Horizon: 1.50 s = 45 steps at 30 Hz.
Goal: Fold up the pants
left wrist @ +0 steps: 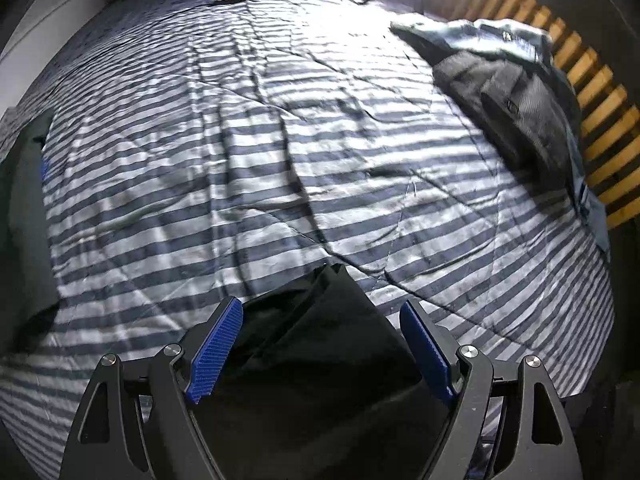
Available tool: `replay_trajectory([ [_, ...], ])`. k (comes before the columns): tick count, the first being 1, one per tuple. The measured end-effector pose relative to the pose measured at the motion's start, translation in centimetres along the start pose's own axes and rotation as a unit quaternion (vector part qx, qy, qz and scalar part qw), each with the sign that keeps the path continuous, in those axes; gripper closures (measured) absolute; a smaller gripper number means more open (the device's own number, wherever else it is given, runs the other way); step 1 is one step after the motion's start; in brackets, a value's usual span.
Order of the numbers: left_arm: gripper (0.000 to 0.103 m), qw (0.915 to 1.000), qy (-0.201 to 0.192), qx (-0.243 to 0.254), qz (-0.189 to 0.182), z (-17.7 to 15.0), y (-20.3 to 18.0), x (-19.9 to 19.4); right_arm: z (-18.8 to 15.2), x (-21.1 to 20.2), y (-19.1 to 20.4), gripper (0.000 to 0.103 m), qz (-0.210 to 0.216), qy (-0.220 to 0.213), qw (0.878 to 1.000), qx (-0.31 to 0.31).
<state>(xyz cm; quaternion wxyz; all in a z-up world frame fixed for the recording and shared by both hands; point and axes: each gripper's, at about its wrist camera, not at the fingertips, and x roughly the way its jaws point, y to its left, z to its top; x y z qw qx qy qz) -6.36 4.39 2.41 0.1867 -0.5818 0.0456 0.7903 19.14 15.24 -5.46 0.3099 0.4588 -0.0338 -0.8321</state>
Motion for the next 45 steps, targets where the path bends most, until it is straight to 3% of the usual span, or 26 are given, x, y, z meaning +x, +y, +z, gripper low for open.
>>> replay_trajectory([
  [2, 0.034, 1.0000, 0.003, 0.004, -0.002, 0.0, -0.2, 0.6, -0.1, 0.3, 0.1, 0.074, 0.001, 0.008, 1.000, 0.000],
  [3, 0.058, 0.9999, 0.007, 0.002, -0.008, -0.1, -0.2, 0.9, -0.1, 0.3, 0.1, 0.074, 0.002, 0.008, 1.000, -0.001],
  [4, 0.074, 0.9999, 0.009, 0.000, -0.011, -0.1, -0.3, 1.1, 0.0, 0.1, 0.0, 0.075, 0.004, 0.009, 1.000, -0.001],
  [7, 0.089, 0.9999, -0.006, 0.009, -0.003, -0.2, -1.0, 1.1, -0.2, 0.0, 0.0, 0.082, 0.009, 0.010, 1.000, 0.003],
  [10, 0.094, 0.9992, -0.025, 0.028, 0.015, -0.4, -1.9, 0.6, -0.6, -0.3, -0.3, 0.091, 0.010, 0.008, 1.000, 0.009],
  [15, 0.096, 0.9991, -0.038, 0.016, 0.012, 0.0, -1.5, 0.3, -0.9, -1.1, 0.1, 0.095, 0.014, -0.001, 1.000, 0.005],
  [20, 0.092, 0.9992, -0.032, 0.005, 0.023, 0.3, -0.6, 1.2, -1.6, -0.6, 0.1, 0.097, 0.015, 0.025, 1.000, 0.005],
  [23, 0.071, 0.9980, -0.047, -0.010, 0.041, 0.8, 0.1, -0.1, -1.8, -0.7, 1.3, 0.093, 0.003, 0.028, 0.999, -0.028],
  [25, 0.047, 0.9970, -0.064, -0.022, 0.037, 0.5, 1.0, -1.9, -1.8, -0.7, 1.0, 0.093, 0.010, 0.035, 0.999, -0.016],
  [27, 0.046, 0.9959, -0.079, -0.019, 0.039, -0.5, 1.5, -4.2, -1.6, -1.3, 0.5, 0.093, 0.021, 0.032, 0.999, -0.002],
  [29, 0.045, 0.9935, -0.100, -0.006, 0.054, -2.3, 1.8, -7.0, -1.4, -2.7, 0.1, 0.093, 0.032, 0.011, 0.999, 0.009],
  [32, 0.044, 0.9915, -0.116, -0.008, 0.058, -6.3, 3.1, -10.8, -0.6, -3.9, -1.1, 0.084, 0.048, -0.019, 0.997, 0.049],
  [34, 0.044, 0.9906, -0.119, -0.025, 0.062, -9.7, 4.4, -12.7, -0.3, -4.2, -1.6, 0.084, 0.051, -0.037, 0.995, 0.076],
  [37, 0.044, 0.9887, -0.118, -0.063, 0.066, -15.6, 6.9, -14.5, 0.2, -4.4, -0.8, 0.084, 0.051, -0.039, 0.996, 0.061],
  [41, 0.044, 0.9864, -0.106, -0.121, 0.032, -22.7, 9.6, -13.8, 0.5, -4.6, -0.6, 0.084, 0.057, -0.051, 0.994, 0.074],
  [43, 0.044, 0.9860, -0.093, -0.137, 0.024, -24.3, 10.3, -12.3, 0.4, -3.8, -1.0, 0.083, 0.023, -0.032, 0.994, 0.097],
  [45, 0.044, 0.9868, -0.081, -0.132, 0.048, -25.6, 10.3, -10.2, 0.5, -2.1, -1.7, 0.081, 0.008, -0.004, 0.993, 0.119],
])
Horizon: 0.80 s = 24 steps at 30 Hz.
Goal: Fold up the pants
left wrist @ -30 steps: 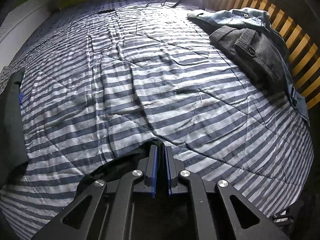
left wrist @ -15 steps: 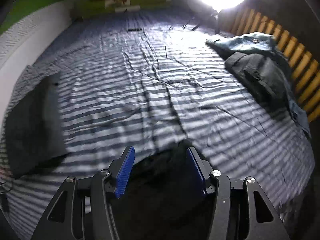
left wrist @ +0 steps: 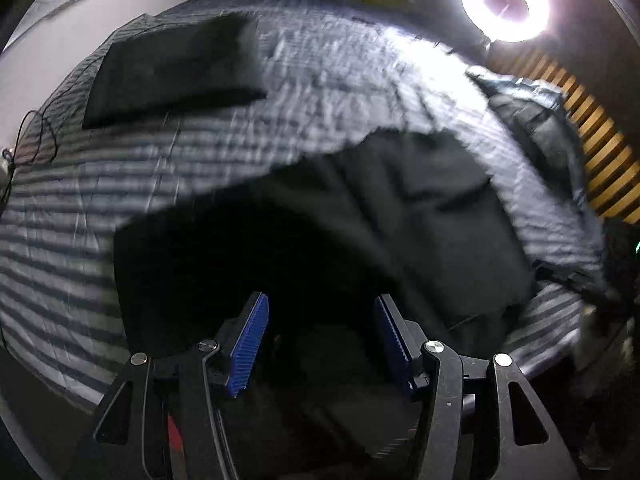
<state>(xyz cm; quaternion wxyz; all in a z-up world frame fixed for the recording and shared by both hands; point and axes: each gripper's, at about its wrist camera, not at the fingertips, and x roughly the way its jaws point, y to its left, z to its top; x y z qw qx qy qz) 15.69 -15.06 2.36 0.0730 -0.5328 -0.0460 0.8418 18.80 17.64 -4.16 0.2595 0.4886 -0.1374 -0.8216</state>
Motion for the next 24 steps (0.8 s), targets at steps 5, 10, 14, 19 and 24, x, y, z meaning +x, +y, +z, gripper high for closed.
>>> replay_trajectory([
  [5, 0.044, 0.9979, 0.005, 0.029, 0.057, -1.7, -0.1, 1.7, -1.0, 2.0, -0.4, 0.073, 0.058, 0.037, 0.997, 0.044],
  [10, 0.044, 0.9981, -0.060, 0.014, -0.002, 0.3, -1.2, -2.0, -1.6, 1.3, -1.3, 0.063, 0.101, 0.010, 0.988, 0.113],
  [14, 0.044, 0.9961, -0.051, 0.069, -0.021, 2.3, -3.8, -0.3, -2.0, 1.5, -1.0, 0.062, 0.091, -0.012, 0.986, 0.142],
  [19, 0.044, 0.9942, 0.002, 0.108, -0.007, 2.4, -4.7, 4.9, -2.1, 2.4, 1.1, 0.088, 0.042, -0.036, 0.989, 0.135],
  [24, 0.044, 0.9933, -0.021, 0.114, -0.010, 1.6, -4.4, 2.6, -1.8, 1.9, 2.1, 0.093, 0.023, -0.063, 0.987, 0.144],
])
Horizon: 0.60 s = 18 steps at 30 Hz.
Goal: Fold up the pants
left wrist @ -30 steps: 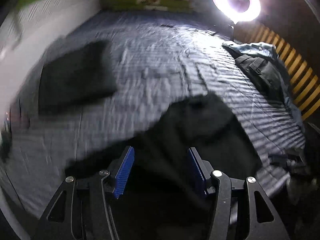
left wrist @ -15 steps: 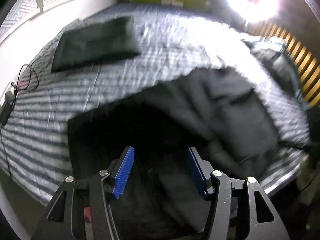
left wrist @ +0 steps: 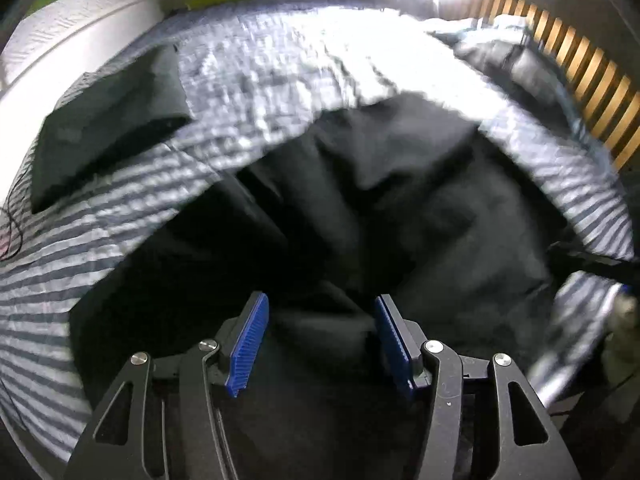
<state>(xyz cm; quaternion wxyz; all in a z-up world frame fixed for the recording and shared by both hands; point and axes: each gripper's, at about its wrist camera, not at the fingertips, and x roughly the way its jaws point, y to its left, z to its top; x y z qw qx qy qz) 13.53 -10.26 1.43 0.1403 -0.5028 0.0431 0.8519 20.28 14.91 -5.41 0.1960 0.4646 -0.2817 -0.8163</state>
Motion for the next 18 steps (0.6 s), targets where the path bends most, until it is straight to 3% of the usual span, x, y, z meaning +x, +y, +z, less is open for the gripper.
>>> replay_trajectory([
  [5, 0.044, 0.9994, -0.012, 0.008, -0.032, -2.2, -0.7, -3.3, 0.3, -0.7, 0.9, 0.093, -0.011, -0.020, 1.000, -0.003],
  [9, 0.044, 0.9990, 0.035, 0.020, -0.020, -4.3, -1.4, -0.2, 0.6, -1.2, 2.7, 0.094, -0.038, -0.036, 0.998, -0.026],
  [11, 0.044, 0.9991, 0.030, 0.014, -0.026, -4.7, -1.3, -0.5, 0.7, -1.6, 3.8, 0.094, -0.047, -0.041, 0.997, -0.039],
  [15, 0.044, 0.9970, -0.004, -0.053, -0.056, -5.1, 1.5, -4.5, 0.8, -2.6, 8.0, 0.095, -0.070, -0.064, 0.990, -0.103],
  [18, 0.044, 0.9931, -0.037, -0.103, -0.041, -6.2, 5.3, -8.4, 0.7, -3.0, 12.0, 0.095, -0.066, -0.080, 0.982, -0.157],
])
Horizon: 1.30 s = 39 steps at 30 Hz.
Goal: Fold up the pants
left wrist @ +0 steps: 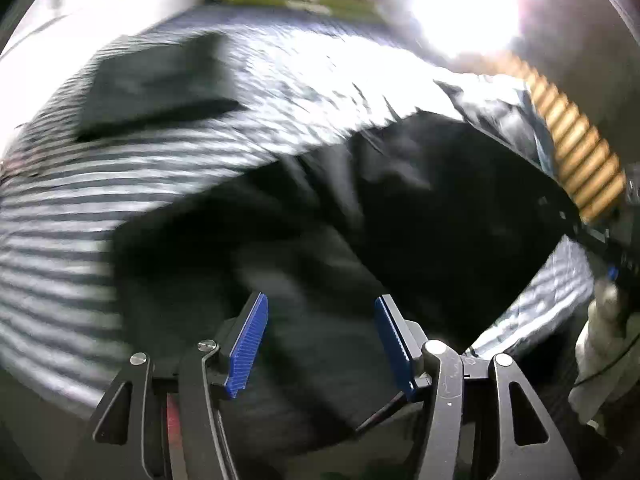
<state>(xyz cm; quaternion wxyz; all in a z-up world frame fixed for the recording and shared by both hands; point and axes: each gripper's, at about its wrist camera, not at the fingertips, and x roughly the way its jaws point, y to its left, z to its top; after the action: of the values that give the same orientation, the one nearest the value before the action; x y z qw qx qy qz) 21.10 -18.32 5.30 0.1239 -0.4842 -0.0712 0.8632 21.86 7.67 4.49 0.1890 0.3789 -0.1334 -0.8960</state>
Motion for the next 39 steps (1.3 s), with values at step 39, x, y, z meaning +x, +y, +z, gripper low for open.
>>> replay_trajectory([
  [39, 0.028, 0.9984, -0.008, 0.033, 0.045, 10.2, 6.4, 0.8, -9.1, 4.8, 17.3, 0.081, 0.119, 0.095, 0.941, -0.301],
])
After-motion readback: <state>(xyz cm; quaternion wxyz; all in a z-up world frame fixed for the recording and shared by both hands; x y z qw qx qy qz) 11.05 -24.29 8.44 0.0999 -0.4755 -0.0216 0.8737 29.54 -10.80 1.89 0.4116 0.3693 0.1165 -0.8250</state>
